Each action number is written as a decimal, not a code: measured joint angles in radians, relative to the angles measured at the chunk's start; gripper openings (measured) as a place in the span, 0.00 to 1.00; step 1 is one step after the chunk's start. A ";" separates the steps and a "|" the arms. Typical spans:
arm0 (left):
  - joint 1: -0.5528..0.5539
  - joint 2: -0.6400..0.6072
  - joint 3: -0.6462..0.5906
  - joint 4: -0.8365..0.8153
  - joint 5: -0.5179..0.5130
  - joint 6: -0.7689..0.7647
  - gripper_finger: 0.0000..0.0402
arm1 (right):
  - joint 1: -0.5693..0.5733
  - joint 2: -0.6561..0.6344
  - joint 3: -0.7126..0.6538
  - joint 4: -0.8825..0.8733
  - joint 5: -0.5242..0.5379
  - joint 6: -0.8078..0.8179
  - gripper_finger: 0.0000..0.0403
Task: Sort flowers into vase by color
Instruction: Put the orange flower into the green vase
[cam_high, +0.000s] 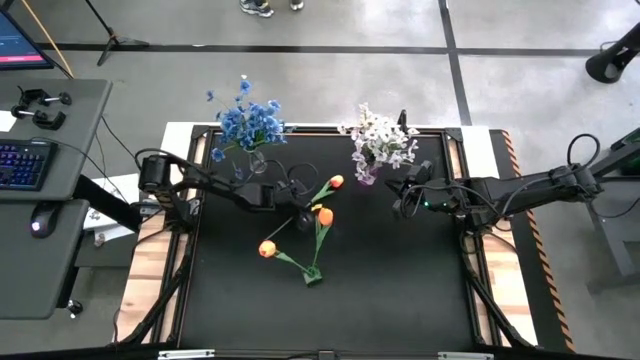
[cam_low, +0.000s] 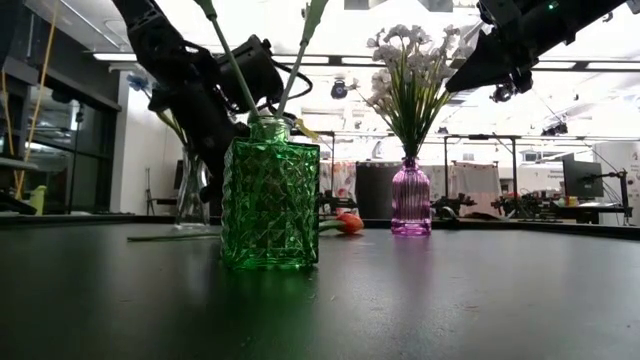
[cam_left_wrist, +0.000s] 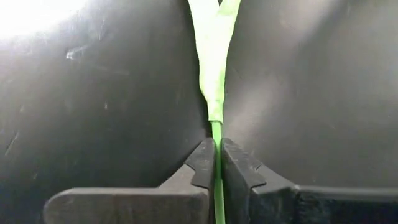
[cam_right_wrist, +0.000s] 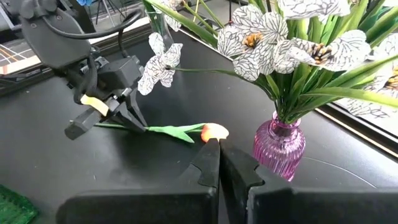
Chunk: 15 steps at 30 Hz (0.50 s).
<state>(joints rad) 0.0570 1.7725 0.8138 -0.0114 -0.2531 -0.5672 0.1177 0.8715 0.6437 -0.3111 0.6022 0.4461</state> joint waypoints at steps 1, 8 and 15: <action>0.000 -0.014 -0.001 -0.022 0.011 -0.001 0.02 | 0.000 0.000 0.000 0.000 0.000 0.000 0.00; -0.002 -0.204 -0.002 -0.158 -0.020 0.029 0.00 | 0.000 0.000 0.000 -0.011 0.000 -0.001 0.00; -0.007 -0.458 -0.002 -0.147 -0.157 0.055 0.00 | 0.000 0.000 0.000 -0.017 -0.009 0.009 0.00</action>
<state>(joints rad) 0.0505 1.3148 0.8120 -0.1581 -0.4106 -0.5118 0.1174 0.8715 0.6437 -0.3279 0.5934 0.4553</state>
